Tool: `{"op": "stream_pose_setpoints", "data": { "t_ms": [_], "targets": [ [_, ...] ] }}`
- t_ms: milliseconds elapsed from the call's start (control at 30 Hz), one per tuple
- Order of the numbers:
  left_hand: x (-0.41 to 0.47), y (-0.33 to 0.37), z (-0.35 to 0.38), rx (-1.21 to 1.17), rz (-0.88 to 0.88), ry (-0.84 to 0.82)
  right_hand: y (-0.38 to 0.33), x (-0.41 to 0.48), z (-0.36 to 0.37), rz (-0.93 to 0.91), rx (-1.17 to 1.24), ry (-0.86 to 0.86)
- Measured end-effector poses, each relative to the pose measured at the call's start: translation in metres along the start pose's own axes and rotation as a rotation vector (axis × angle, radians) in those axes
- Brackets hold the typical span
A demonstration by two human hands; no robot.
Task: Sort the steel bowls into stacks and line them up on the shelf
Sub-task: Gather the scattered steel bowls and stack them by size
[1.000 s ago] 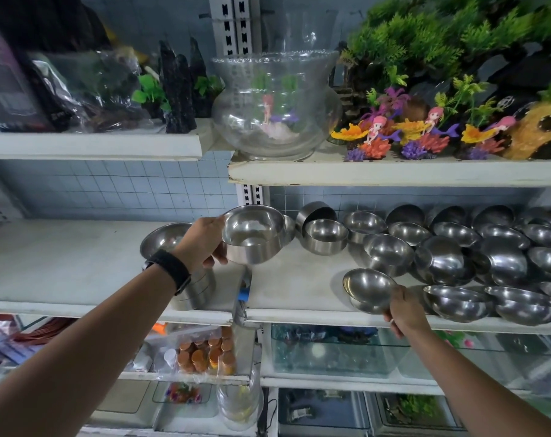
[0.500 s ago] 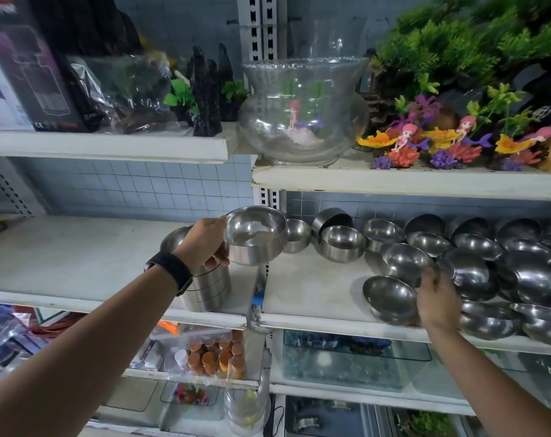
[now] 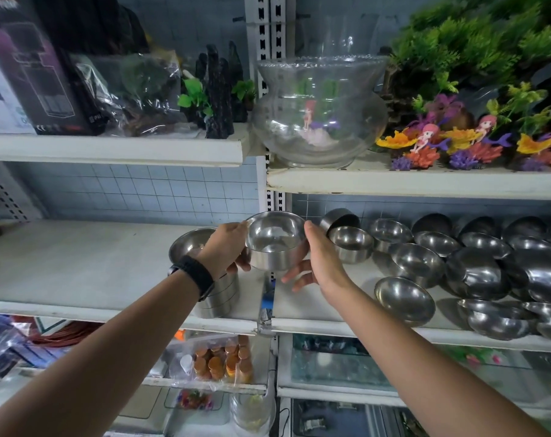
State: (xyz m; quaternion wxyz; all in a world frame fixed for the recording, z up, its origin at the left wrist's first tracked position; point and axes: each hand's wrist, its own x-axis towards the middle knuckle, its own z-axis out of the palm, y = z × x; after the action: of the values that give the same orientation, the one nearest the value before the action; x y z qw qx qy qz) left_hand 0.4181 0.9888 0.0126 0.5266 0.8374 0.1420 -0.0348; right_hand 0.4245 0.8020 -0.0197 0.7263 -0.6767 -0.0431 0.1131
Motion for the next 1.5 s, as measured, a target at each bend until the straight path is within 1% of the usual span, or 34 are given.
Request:
{"op": "stream_pose_setpoints", "data": {
  "t_ms": [233, 433, 600, 667, 767, 833, 900, 1100, 1333, 1500],
  "targets": [
    [-0.001, -0.001, -0.025, -0.059, 0.012, -0.008, -0.001, 0.013, 0.031, -0.014, 0.014, 0.082],
    [-0.002, -0.004, -0.048, -0.130, -0.022, 0.069, -0.003, 0.023, 0.057, -0.029, -0.074, 0.101],
    [0.004, -0.015, -0.068, -0.126, -0.003, 0.122, -0.010, 0.026, 0.083, -0.058, -0.145, 0.110],
    [0.007, -0.020, -0.075, -0.127, -0.003, 0.161, -0.011, 0.028, 0.093, -0.059, -0.171, 0.121],
    [0.010, -0.028, -0.085, -0.155, 0.006, 0.177, -0.010, 0.033, 0.106, -0.045, -0.188, 0.136],
    [0.012, -0.033, -0.092, -0.129, 0.018, 0.196, -0.009, 0.040, 0.115, -0.056, -0.215, 0.171],
    [0.014, -0.036, -0.097, -0.103, 0.030, 0.215, -0.006, 0.047, 0.122, -0.090, -0.306, 0.200],
    [0.021, -0.047, -0.110, -0.054, 0.043, 0.214, -0.005, 0.050, 0.141, -0.116, -0.444, 0.212],
    [0.026, -0.058, -0.113, -0.062, 0.037, 0.203, 0.008, 0.063, 0.151, -0.119, -0.428, 0.253],
    [0.038, -0.069, -0.112, -0.009, 0.031, 0.197, 0.016, 0.067, 0.155, -0.118, -0.428, 0.266]
  ]
}}
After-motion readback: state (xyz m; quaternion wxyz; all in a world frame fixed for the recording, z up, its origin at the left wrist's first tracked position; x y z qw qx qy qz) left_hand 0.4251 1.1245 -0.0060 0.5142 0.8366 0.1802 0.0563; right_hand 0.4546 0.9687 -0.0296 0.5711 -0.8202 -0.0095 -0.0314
